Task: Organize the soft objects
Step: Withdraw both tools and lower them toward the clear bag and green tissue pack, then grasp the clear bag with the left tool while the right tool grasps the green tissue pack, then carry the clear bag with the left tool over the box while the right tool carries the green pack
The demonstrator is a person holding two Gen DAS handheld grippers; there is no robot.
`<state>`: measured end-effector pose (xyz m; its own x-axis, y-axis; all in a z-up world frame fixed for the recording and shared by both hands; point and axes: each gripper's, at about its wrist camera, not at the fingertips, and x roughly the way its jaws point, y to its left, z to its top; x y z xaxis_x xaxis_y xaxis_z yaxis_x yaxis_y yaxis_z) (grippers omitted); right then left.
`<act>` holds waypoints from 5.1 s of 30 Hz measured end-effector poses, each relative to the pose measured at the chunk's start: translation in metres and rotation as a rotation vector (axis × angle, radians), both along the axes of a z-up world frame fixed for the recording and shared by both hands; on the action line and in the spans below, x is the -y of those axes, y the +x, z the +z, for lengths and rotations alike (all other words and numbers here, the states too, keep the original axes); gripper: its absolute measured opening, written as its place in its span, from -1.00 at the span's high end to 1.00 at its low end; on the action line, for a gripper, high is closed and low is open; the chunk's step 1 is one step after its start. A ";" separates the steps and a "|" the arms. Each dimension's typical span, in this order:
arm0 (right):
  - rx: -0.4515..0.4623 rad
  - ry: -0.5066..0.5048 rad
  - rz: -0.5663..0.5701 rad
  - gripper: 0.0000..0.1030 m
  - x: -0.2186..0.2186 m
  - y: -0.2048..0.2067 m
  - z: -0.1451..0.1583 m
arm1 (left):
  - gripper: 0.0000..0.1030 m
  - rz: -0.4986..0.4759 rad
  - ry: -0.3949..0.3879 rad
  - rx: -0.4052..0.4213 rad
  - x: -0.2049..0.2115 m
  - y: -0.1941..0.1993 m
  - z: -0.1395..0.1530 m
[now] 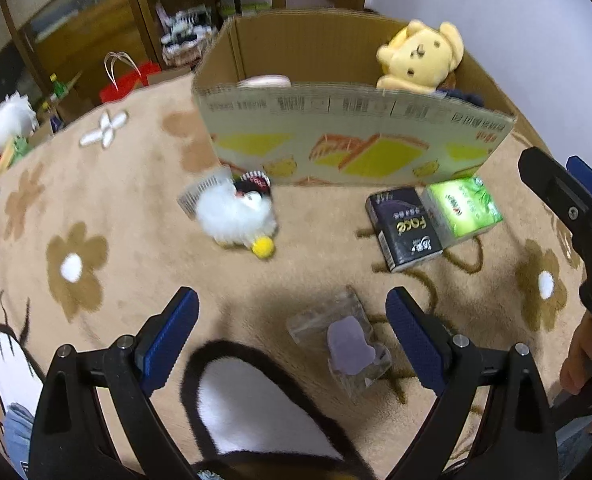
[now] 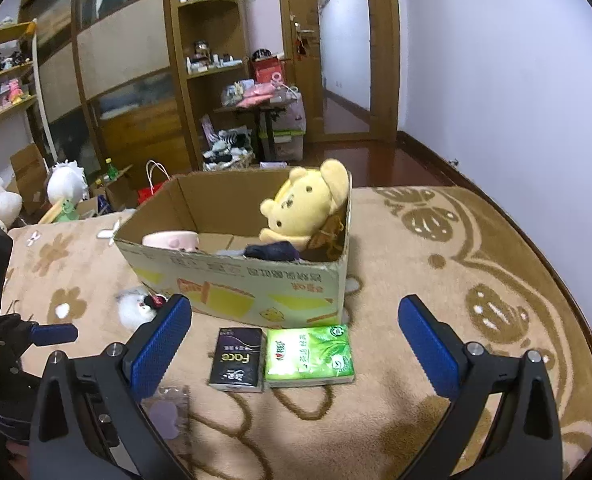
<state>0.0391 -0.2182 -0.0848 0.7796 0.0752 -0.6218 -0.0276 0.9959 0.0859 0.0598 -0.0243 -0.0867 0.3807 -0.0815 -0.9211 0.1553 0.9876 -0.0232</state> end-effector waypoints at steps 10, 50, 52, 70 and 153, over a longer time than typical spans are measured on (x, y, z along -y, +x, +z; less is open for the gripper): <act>-0.090 -0.002 -0.033 -1.00 0.007 0.022 -0.033 | -0.82 -0.028 -0.021 -0.147 0.009 0.007 -0.034; -0.275 -0.080 -0.018 -0.67 0.004 0.056 -0.098 | -0.09 -0.060 0.046 -0.249 0.052 -0.003 -0.077; -0.279 -0.086 -0.017 -0.52 0.003 0.056 -0.098 | -0.08 -0.060 0.045 -0.244 0.050 -0.009 -0.074; -0.195 -0.092 -0.015 -0.51 -0.003 0.025 -0.064 | -0.06 -0.039 0.087 -0.080 0.044 0.000 -0.026; 0.190 -0.036 0.076 -0.51 -0.011 0.073 0.010 | -0.10 -0.051 -0.056 0.385 0.014 0.103 0.060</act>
<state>0.1125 -0.2074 -0.0748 0.8761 0.1181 -0.4674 -0.1146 0.9928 0.0360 0.1631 -0.0383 -0.0262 0.6919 -0.1559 -0.7049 0.2124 0.9772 -0.0076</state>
